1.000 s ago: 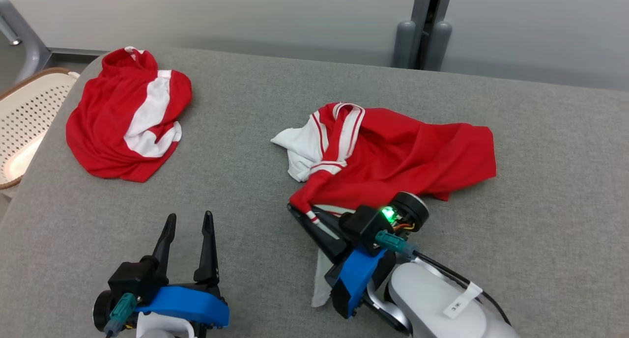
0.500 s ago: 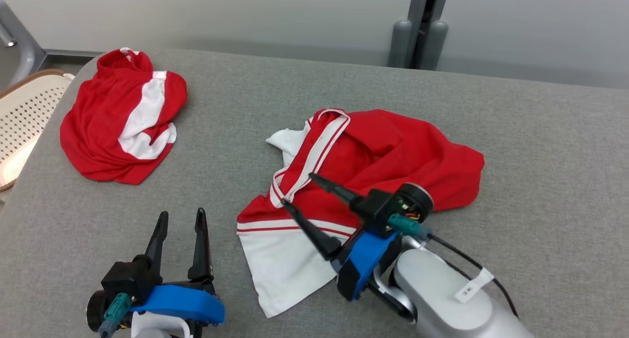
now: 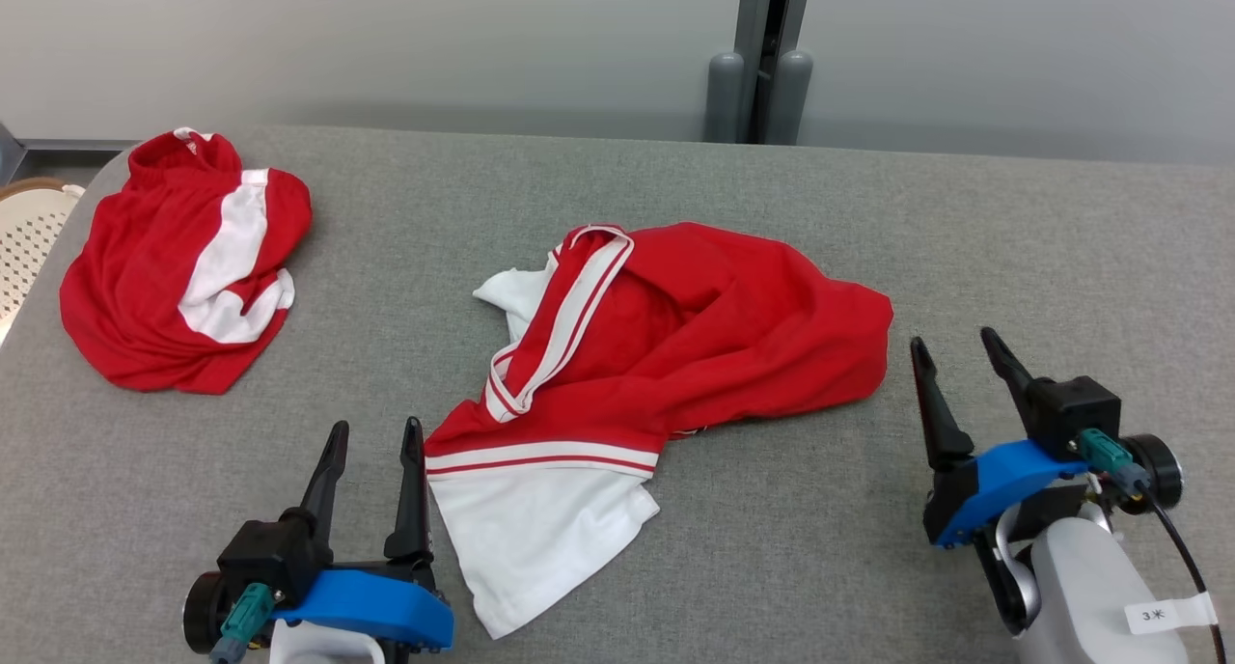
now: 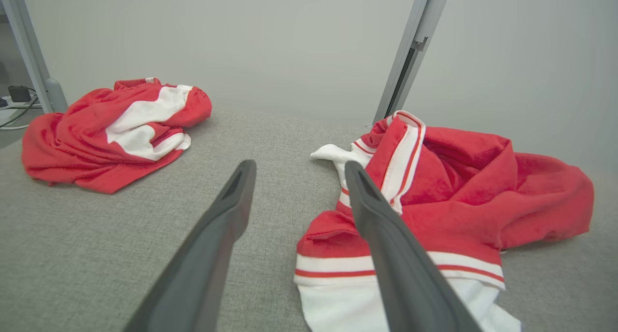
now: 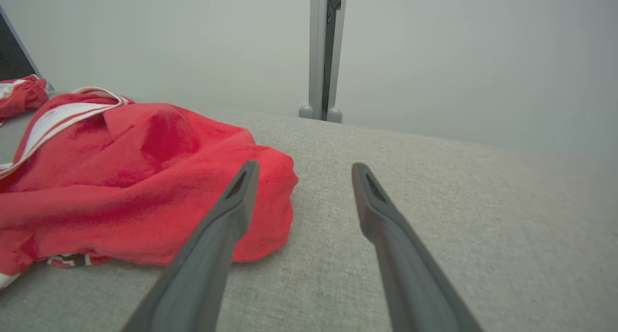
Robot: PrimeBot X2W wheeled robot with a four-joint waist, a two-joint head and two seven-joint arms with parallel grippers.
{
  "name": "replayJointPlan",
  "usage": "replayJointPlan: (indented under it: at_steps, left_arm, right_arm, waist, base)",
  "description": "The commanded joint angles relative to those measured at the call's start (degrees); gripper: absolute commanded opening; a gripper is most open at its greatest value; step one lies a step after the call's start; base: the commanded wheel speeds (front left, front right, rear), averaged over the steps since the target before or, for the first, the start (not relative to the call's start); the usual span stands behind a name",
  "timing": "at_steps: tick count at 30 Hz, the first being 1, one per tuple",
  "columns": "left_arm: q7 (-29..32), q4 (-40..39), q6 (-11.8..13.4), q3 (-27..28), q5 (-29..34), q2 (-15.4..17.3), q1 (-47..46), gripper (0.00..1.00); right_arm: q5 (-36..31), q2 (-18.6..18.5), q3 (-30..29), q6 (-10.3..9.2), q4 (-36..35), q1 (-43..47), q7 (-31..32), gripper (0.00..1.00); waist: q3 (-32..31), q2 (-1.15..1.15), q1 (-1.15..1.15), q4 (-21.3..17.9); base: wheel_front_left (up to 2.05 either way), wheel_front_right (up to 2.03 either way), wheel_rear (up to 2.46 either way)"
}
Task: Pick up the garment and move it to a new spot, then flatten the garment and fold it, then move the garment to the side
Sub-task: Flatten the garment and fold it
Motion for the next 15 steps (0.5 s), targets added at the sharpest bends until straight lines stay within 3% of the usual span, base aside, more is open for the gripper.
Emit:
replayJointPlan:
  at_steps: [1, 5, 15]
  left_arm:
    - [-0.2, 0.0, -0.3, -0.2, 0.2, 0.0, 0.1, 1.0]
    - [-0.2, 0.3, -0.3, -0.8, 0.4, 0.0, -0.5, 1.0]
    - [-0.2, 1.0, -0.6, -0.7, 1.1, 0.0, -1.6, 1.0]
  right_arm:
    - [-1.6, 0.1, -1.7, 0.0, 0.7, 0.8, -0.2, 1.0]
    - [-3.0, 0.6, -5.7, 0.0, 4.4, -0.8, 0.8, 1.0]
    - [3.7, 1.0, -3.5, 0.0, 17.0, -9.3, 4.7, 1.0]
  waist:
    - [0.3, -0.01, 0.0, 0.2]
    - [1.3, -0.01, 0.0, 1.3]
    - [3.7, -0.01, 0.0, 4.5]
  base:
    - [0.0, 0.0, 0.0]
    - [0.0, 0.0, 0.0]
    - [0.0, 0.0, 0.0]
